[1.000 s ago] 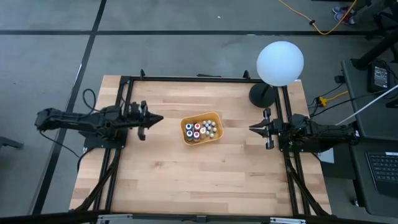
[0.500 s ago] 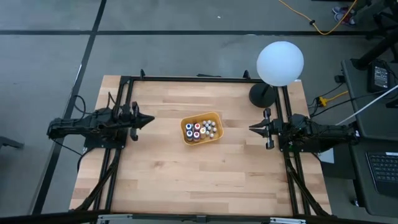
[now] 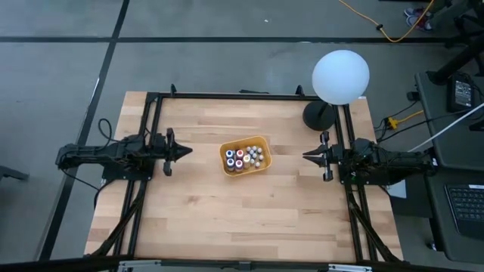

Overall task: Pick & Place food coloring
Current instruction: Return to Home Position

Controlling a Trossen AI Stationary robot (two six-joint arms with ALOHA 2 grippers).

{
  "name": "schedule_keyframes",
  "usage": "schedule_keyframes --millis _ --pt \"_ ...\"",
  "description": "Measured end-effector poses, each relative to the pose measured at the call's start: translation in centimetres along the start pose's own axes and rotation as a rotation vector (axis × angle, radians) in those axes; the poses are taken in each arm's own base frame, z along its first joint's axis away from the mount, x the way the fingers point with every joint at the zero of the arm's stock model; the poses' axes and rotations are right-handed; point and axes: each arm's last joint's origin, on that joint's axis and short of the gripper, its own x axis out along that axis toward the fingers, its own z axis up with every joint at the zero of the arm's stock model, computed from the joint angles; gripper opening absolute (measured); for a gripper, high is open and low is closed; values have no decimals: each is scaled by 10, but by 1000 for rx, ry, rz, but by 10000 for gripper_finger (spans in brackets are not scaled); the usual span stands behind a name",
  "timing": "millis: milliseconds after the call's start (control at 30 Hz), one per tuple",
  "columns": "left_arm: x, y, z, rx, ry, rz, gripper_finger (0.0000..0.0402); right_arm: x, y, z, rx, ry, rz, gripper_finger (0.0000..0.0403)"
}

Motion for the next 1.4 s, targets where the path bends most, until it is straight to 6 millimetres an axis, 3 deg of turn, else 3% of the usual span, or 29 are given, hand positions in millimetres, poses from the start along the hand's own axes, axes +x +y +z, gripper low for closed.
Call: schedule_keyframes --millis 133,400,633,1400 --pt "1 0 -1 -115 9 3 6 0 0 0 0 2 0 44" --pt "4 0 -5 -151 56 15 4 0 0 0 0 1 0 44" --pt "5 1 -6 77 79 15 10 0 0 0 0 2 1 44" --pt "5 1 -6 66 79 16 9 0 0 0 0 2 0 44"
